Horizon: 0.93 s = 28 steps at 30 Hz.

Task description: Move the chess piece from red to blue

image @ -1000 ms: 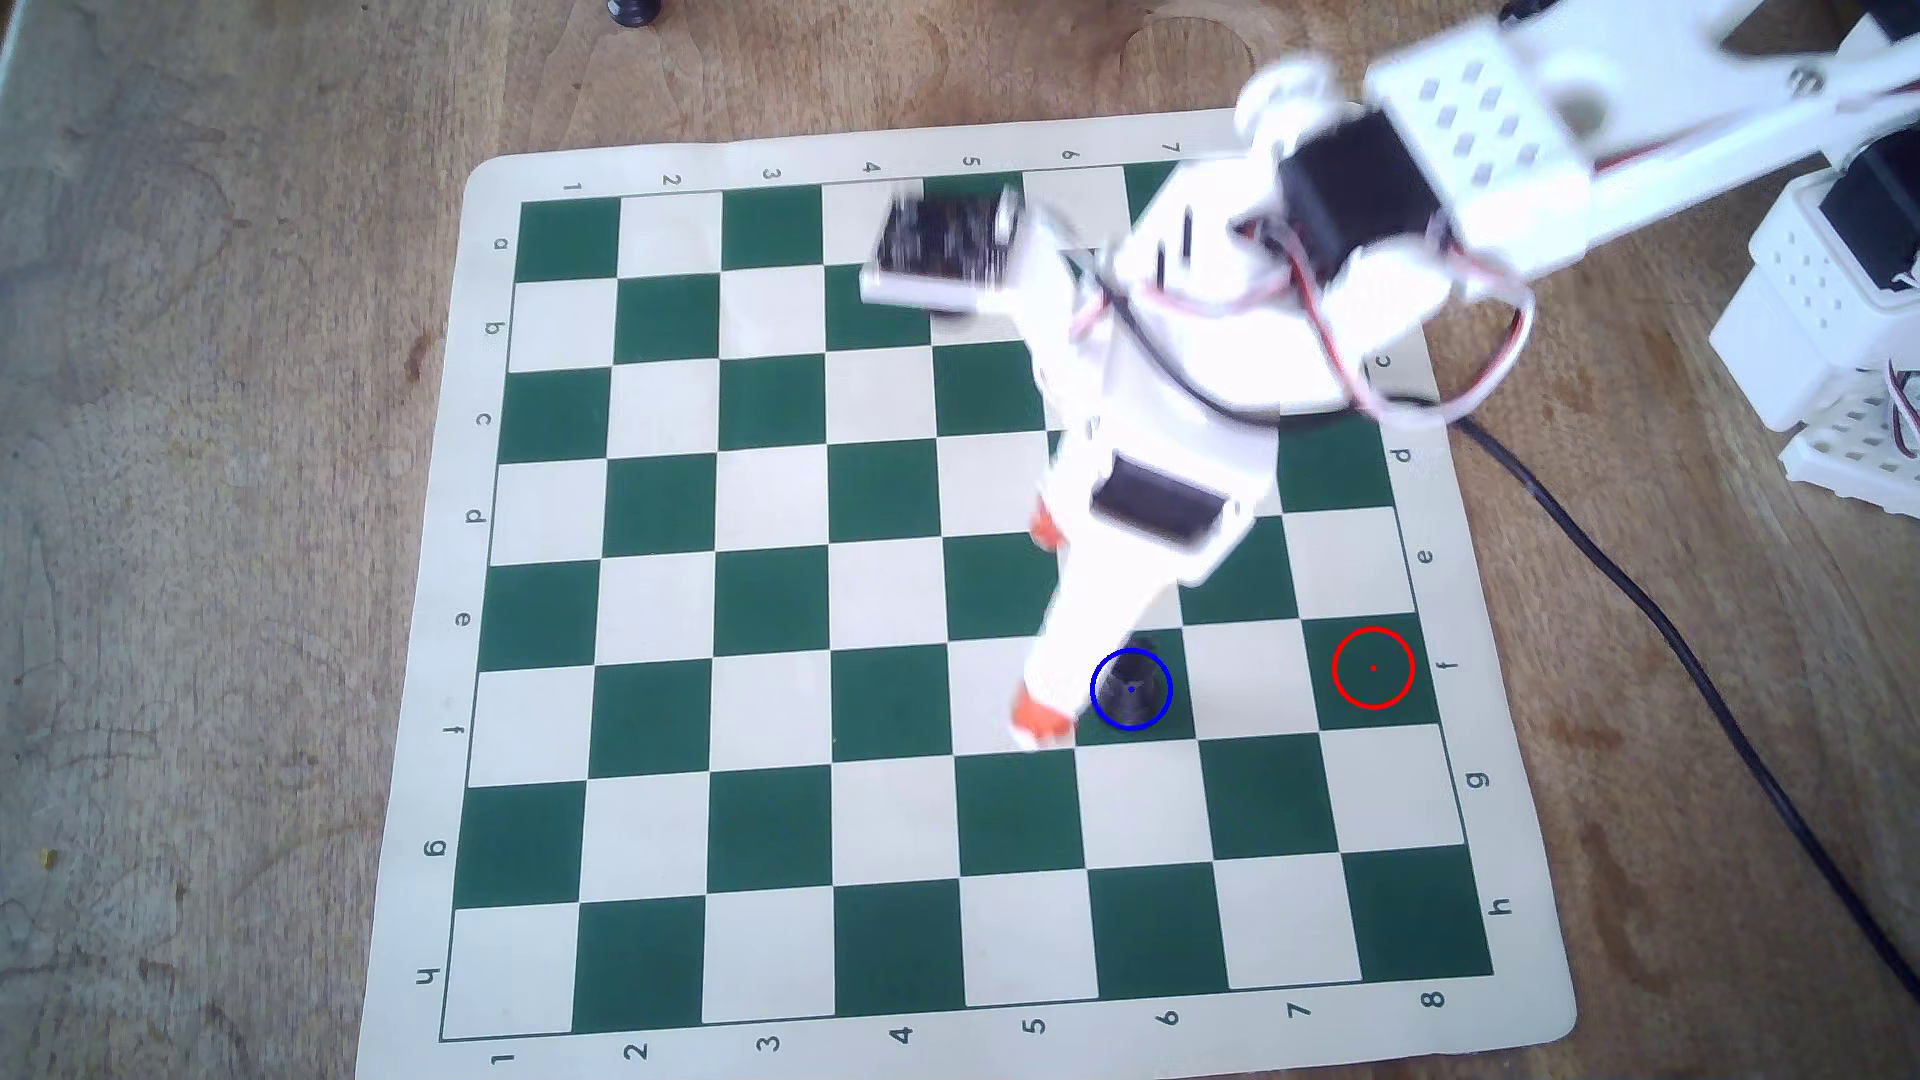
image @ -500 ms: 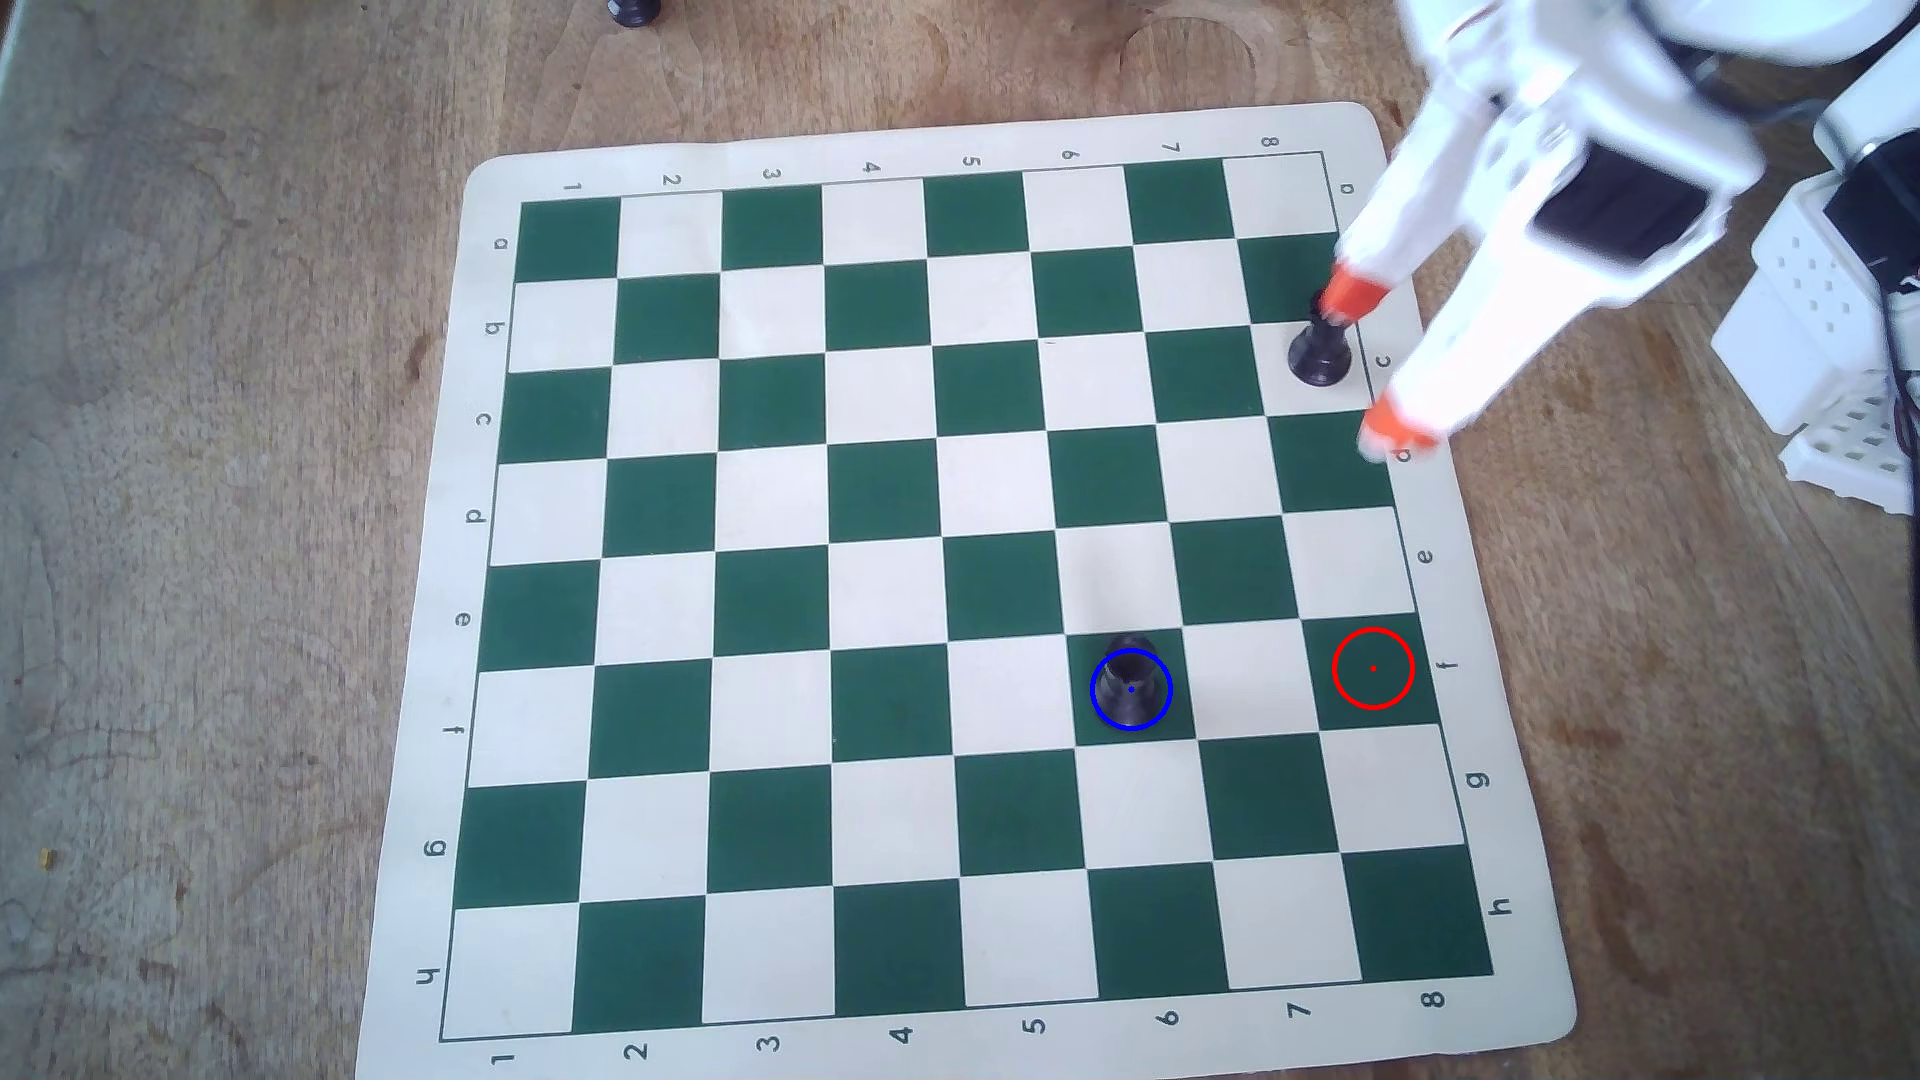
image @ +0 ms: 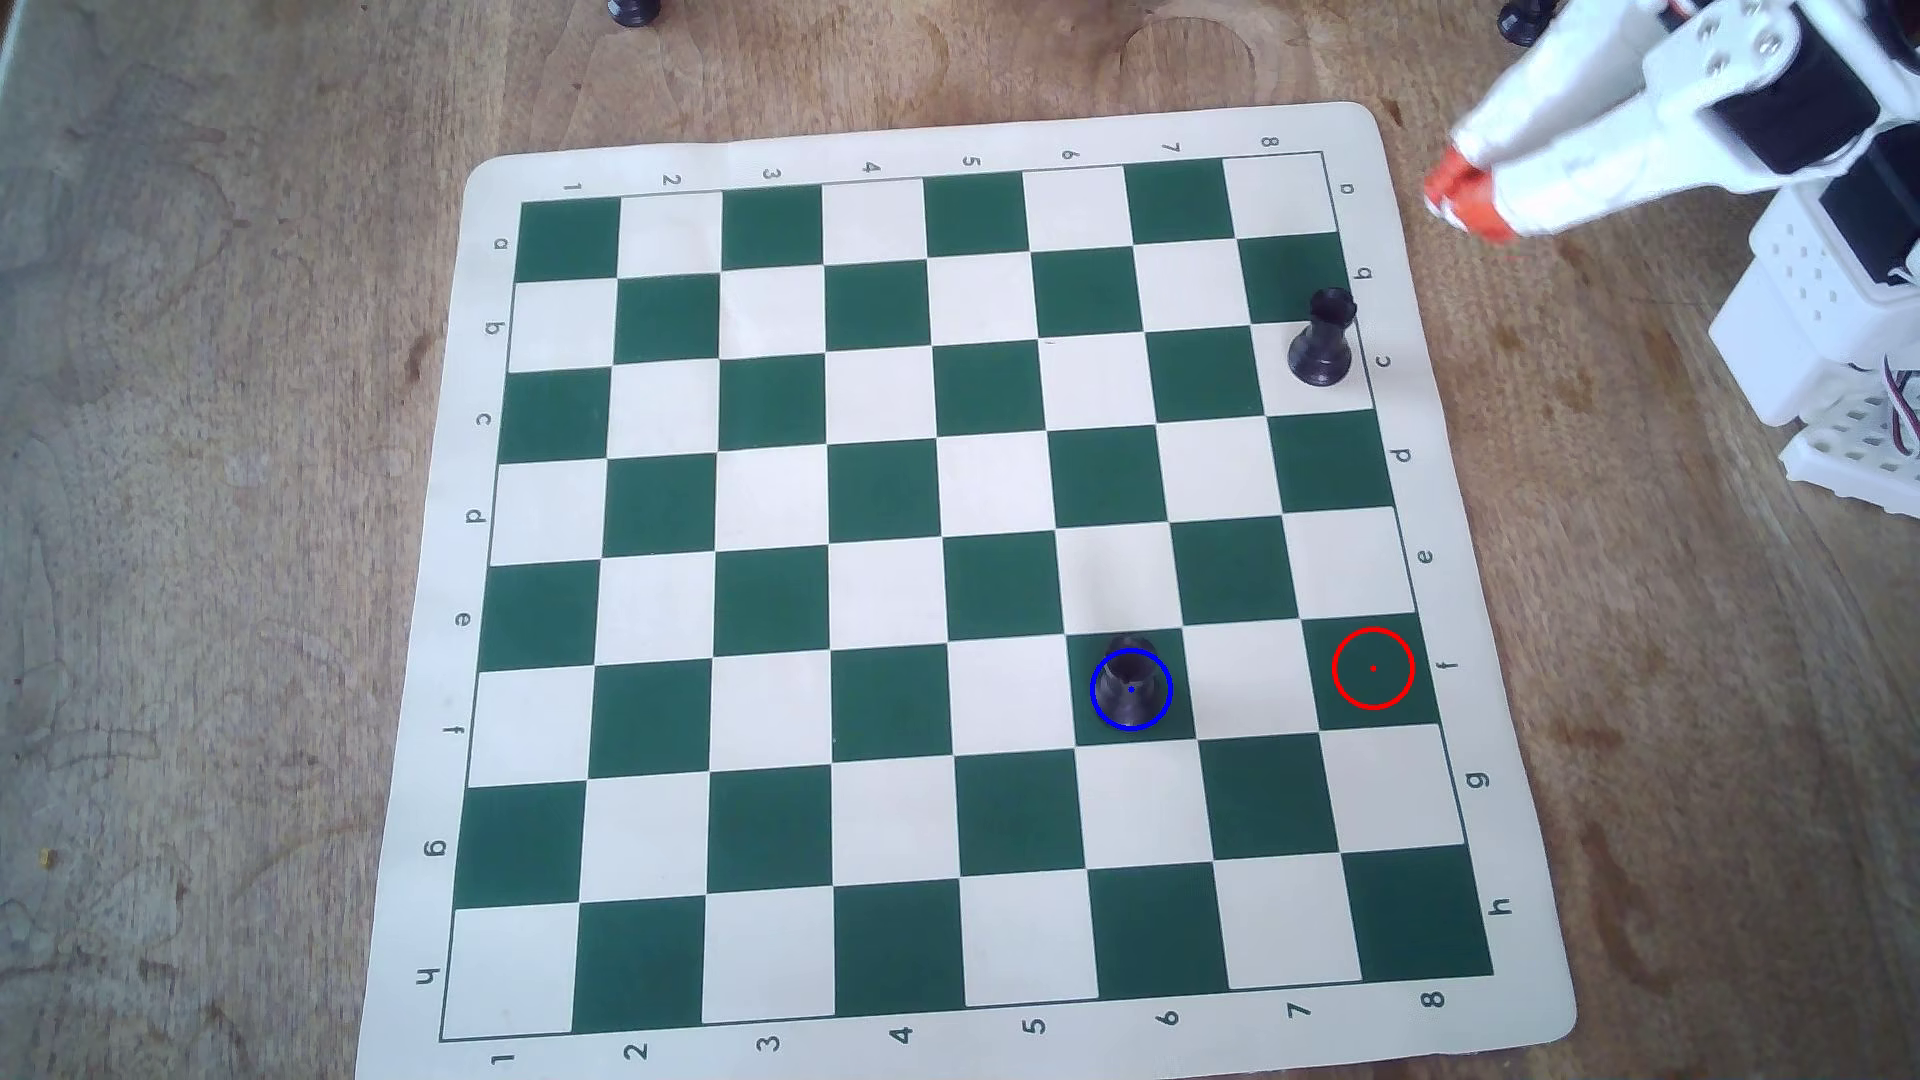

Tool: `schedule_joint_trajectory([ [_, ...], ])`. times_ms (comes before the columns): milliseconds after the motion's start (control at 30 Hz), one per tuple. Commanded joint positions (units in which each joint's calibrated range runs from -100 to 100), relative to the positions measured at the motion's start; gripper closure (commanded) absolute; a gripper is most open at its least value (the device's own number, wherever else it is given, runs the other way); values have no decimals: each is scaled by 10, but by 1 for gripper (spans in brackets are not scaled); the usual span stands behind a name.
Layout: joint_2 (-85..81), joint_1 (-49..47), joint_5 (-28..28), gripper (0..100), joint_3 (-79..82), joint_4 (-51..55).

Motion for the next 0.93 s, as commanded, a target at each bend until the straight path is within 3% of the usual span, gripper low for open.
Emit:
schedule_joint_trajectory([
  [0,-120,45,44,100,161,-210],
  [67,-161,49,69,100,245,-317],
  [100,-183,55,80,100,307,-426],
  [233,-194,56,89,100,375,-620],
  [267,-184,63,99,100,395,-724],
  [400,-195,85,97,100,439,-948],
  [500,-245,82,94,100,488,-1012],
  [567,-260,82,90,100,540,-1117],
  [900,-274,93,83,100,542,-1395],
])
